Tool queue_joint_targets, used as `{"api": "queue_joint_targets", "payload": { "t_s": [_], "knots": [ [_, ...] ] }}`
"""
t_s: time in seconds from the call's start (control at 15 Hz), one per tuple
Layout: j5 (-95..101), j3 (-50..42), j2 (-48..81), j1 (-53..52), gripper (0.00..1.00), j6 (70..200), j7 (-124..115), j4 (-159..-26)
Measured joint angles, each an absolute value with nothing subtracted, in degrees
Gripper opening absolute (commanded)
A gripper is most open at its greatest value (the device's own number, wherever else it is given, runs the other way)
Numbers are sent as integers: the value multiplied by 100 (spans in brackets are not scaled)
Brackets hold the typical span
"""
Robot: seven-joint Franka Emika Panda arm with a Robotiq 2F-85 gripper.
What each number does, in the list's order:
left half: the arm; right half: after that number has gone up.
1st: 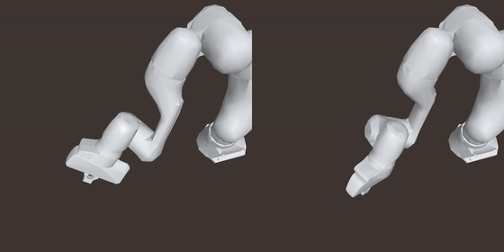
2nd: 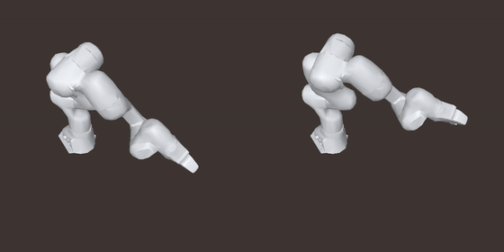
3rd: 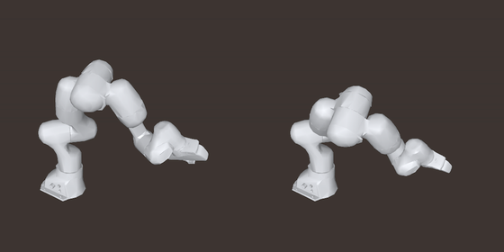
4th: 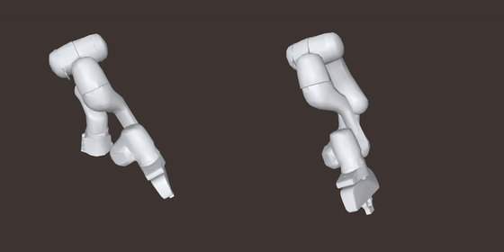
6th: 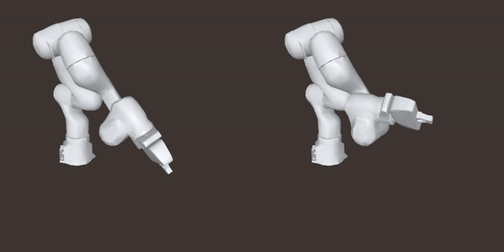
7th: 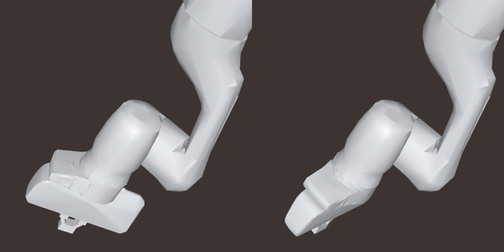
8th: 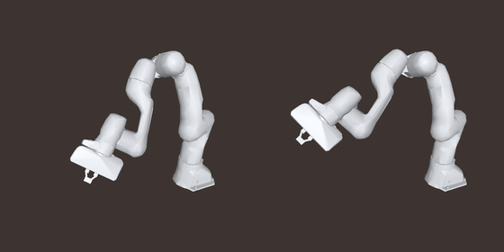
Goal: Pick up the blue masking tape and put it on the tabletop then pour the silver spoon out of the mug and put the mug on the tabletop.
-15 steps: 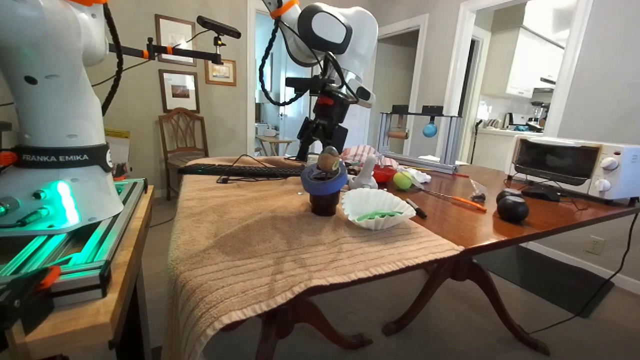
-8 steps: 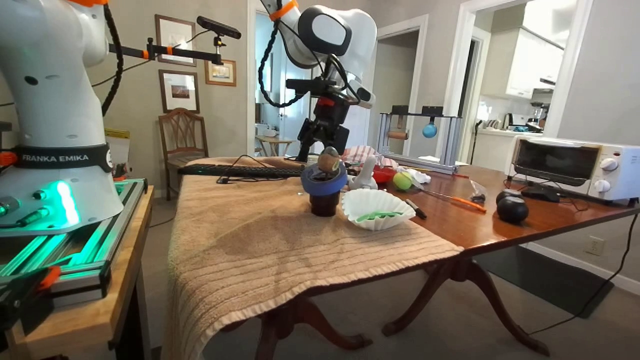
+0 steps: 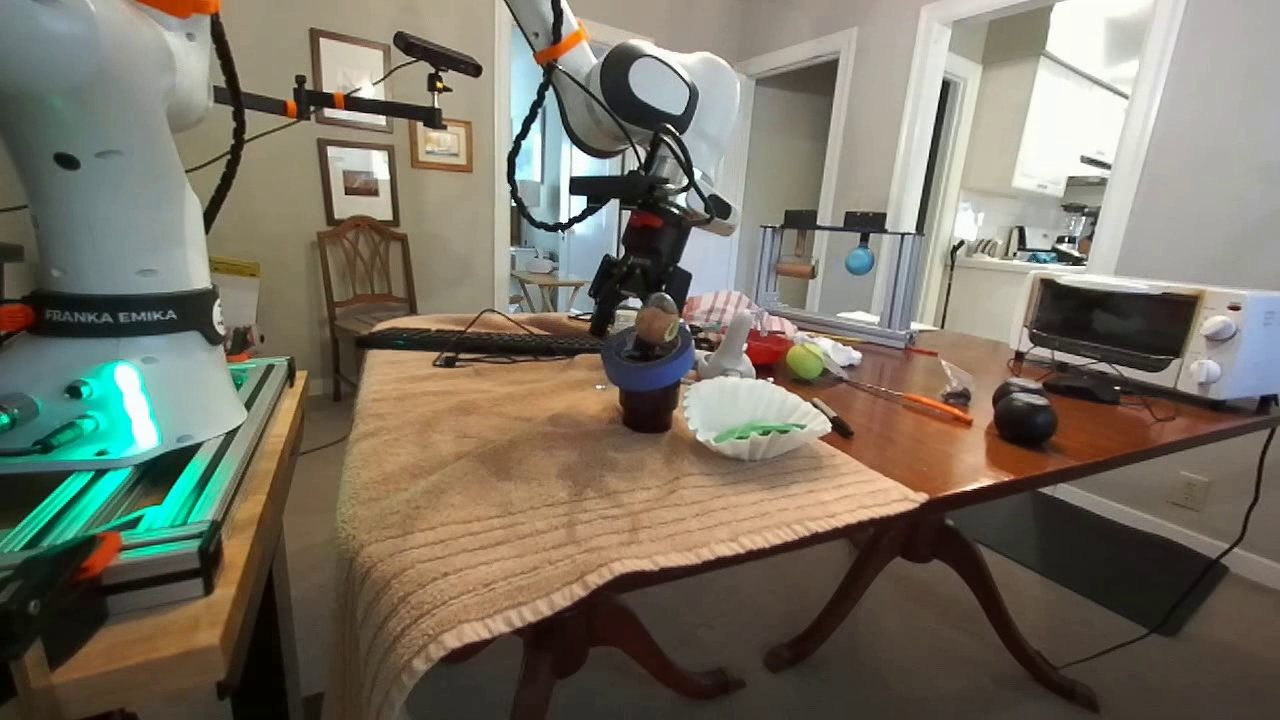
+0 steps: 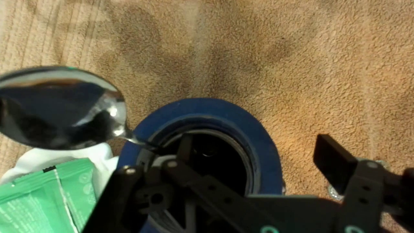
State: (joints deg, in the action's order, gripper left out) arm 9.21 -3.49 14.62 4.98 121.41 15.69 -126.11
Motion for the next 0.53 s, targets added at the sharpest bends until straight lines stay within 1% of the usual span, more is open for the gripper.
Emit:
{"api": "queue_joint_targets", "payload": {
  "t_s": [0.07, 0.2, 0.53],
  "knots": [
    [953, -335, 1492, 482, 56, 12141, 1539, -12597],
    [993, -328, 1526, 458, 40, 12141, 1485, -12580],
    [1044, -329, 1531, 449, 4, 12140, 1461, -12519]
  ]
}}
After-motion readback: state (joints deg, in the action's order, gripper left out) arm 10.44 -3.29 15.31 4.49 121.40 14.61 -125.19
